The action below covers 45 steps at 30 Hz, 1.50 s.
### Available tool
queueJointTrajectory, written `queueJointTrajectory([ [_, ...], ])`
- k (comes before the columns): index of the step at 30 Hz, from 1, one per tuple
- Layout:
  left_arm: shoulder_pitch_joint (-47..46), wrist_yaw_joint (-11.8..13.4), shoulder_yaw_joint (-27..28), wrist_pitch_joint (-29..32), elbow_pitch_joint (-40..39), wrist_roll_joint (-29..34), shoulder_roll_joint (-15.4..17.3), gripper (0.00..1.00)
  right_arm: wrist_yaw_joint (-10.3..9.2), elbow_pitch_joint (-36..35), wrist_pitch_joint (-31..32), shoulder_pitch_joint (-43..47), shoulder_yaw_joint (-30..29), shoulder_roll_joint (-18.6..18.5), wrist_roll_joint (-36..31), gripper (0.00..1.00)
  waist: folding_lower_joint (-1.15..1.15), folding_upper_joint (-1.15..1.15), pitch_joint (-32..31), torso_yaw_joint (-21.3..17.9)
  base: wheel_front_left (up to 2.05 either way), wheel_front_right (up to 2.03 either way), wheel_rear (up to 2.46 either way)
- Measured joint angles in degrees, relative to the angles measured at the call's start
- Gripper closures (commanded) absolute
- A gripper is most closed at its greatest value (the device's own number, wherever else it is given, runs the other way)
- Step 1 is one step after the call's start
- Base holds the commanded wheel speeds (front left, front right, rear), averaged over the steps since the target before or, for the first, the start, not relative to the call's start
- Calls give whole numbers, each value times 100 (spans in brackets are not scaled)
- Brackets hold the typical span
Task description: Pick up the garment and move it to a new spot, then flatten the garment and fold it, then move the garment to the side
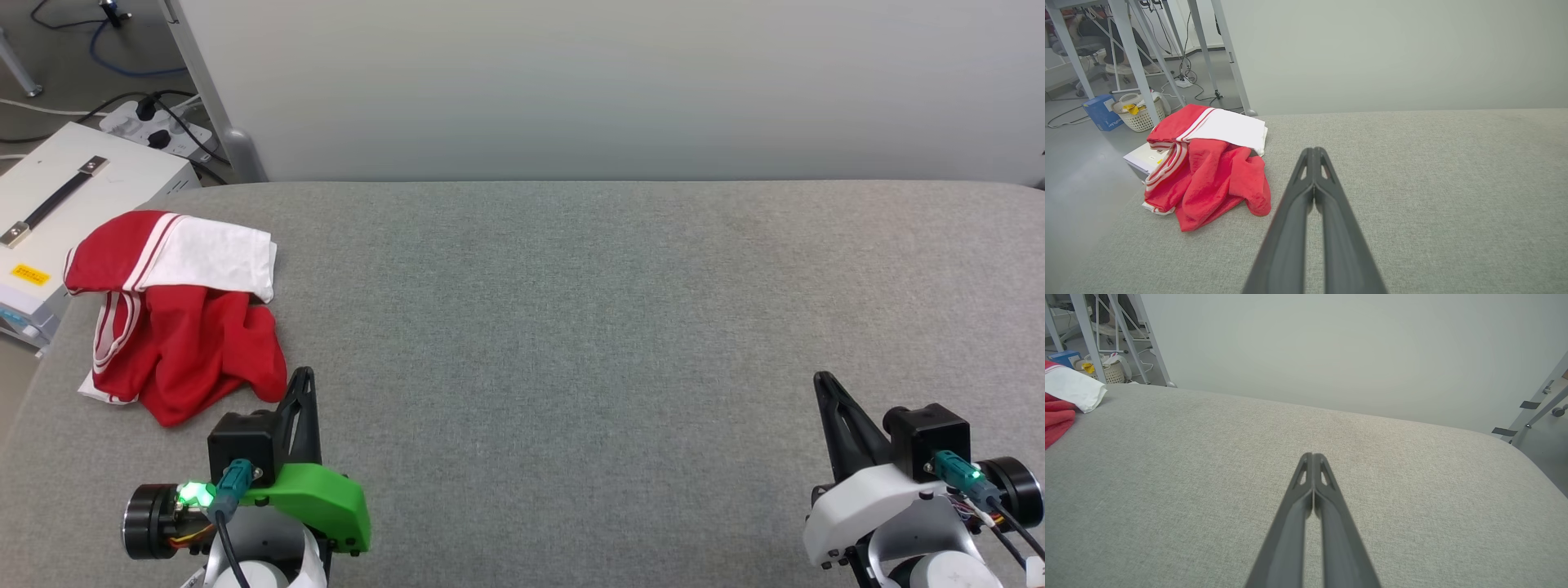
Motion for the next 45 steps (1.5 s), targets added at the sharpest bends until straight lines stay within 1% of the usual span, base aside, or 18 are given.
queueJointTrajectory([
  [25,0,-1,0,0,0,0,0,100,0,0,0,0,0,0,0,100,0,0,0,0,0,0,0],
  [26,0,-1,0,0,0,0,0,0,0,1,0,1,0,0,1,0,0,0,0,0,0,0,0],
  [27,0,-1,0,0,1,-2,1,100,0,3,0,1,0,1,4,100,0,0,0,0,0,0,0],
  [28,0,-1,0,0,1,-2,1,0,0,4,0,1,0,1,7,0,0,0,0,0,0,0,0],
  [38,0,-1,-5,-57,60,-29,1,0,0,38,-46,1,-20,2,31,0,0,0,9,-3,0,0,0],
  [45,-1,-1,-18,-129,124,-103,1,0,0,81,-120,1,-27,2,169,0,0,0,17,-4,0,0,0],
])
